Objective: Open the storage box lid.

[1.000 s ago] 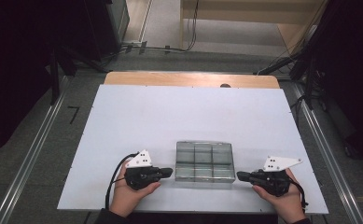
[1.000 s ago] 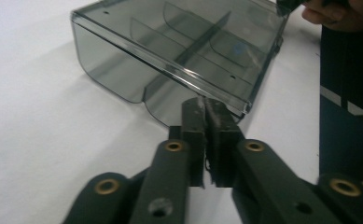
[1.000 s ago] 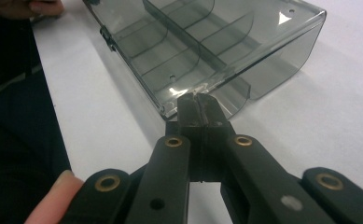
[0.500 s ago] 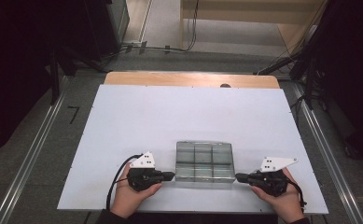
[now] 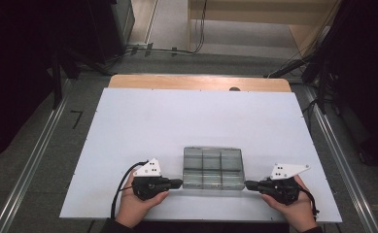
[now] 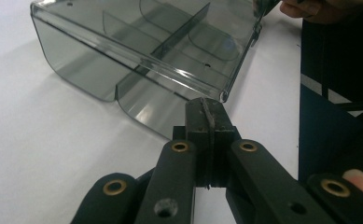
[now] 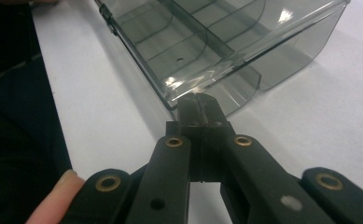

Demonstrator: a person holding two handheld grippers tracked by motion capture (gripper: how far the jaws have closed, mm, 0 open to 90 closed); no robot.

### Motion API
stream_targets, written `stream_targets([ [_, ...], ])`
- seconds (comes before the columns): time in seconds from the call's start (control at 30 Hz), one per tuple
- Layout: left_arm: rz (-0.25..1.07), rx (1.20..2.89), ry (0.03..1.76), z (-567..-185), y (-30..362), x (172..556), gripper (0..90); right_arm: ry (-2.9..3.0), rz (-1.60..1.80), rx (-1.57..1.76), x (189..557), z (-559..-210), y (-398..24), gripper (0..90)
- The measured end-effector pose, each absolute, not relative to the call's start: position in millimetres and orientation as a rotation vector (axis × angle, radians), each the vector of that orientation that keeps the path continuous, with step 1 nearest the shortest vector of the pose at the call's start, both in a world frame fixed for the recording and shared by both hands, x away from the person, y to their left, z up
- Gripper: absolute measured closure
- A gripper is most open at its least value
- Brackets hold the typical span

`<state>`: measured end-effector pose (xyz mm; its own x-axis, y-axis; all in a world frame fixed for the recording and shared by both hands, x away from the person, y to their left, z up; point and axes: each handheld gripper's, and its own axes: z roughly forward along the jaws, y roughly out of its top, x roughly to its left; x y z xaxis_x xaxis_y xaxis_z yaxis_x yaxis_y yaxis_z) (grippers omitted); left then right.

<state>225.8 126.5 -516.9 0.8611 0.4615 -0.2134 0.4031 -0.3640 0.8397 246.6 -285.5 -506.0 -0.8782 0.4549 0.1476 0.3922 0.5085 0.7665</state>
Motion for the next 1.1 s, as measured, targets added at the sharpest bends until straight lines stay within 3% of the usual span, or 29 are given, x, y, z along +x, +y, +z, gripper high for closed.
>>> stream_targets([
  [0.73,0.069,1.924,0.618,-513,127,224,89.1,2.614,1.406,0.733,242,-496,-283,88.1],
  [0.9,0.089,1.895,0.632,-511,129,224,75.2,2.59,1.417,0.73,242,-492,-281,88.1],
  [0.93,0.09,1.887,0.64,-510,129,224,66.4,2.58,1.419,0.735,241,-490,-281,88.1],
  [0.97,0.079,1.881,0.647,-510,129,225,66.4,2.58,1.419,0.735,241,-490,-281,88.1],
  [1.0,0.06,1.88,0.655,-510,129,226,53.7,2.564,1.437,0.743,242,-488,-281,88.1],
  [1.03,0.073,1.888,0.667,-510,128,226,53.7,2.564,1.437,0.743,242,-488,-281,88.1],
  [1.1,0.095,1.883,0.685,-508,127,226,42.8,2.549,1.446,0.751,242,-486,-281,88.1],
])
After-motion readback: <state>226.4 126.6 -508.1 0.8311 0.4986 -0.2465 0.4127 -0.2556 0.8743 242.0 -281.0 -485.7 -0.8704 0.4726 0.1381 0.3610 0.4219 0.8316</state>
